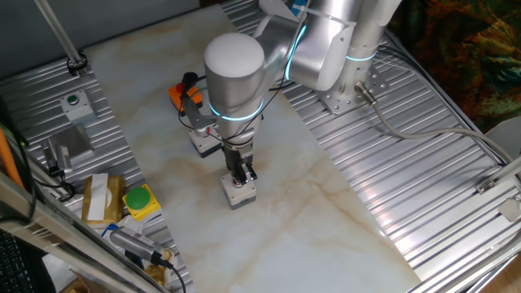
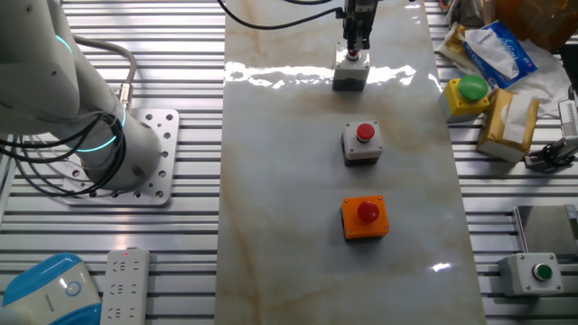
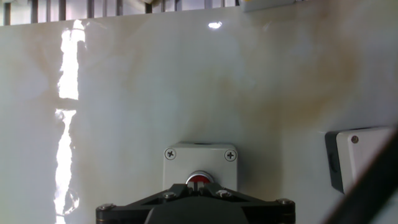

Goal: Press three buttons from left to right in sequence

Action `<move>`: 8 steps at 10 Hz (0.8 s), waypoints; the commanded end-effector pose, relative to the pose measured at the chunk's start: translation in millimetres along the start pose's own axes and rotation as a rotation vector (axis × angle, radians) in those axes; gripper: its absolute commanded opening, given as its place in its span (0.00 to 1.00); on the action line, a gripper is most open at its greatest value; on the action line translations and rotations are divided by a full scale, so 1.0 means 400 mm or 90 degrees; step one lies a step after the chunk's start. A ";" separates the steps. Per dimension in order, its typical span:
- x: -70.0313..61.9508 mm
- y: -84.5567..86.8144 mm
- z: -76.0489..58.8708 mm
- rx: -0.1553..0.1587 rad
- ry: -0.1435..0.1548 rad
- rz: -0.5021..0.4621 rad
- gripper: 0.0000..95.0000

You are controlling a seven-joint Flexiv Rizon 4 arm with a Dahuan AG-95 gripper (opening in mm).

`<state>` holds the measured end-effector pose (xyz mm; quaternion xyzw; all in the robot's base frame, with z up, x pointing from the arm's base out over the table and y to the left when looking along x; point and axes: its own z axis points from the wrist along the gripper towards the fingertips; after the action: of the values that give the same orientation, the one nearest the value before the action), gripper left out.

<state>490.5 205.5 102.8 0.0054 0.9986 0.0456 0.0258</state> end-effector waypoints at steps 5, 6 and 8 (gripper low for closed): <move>0.004 -0.012 0.001 -0.010 -0.011 -0.012 0.00; 0.004 -0.012 0.006 -0.019 -0.020 -0.009 0.00; 0.005 -0.011 0.010 -0.008 -0.025 -0.015 0.00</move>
<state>490.2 202.3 100.2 -0.0015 0.9972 0.0545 0.0507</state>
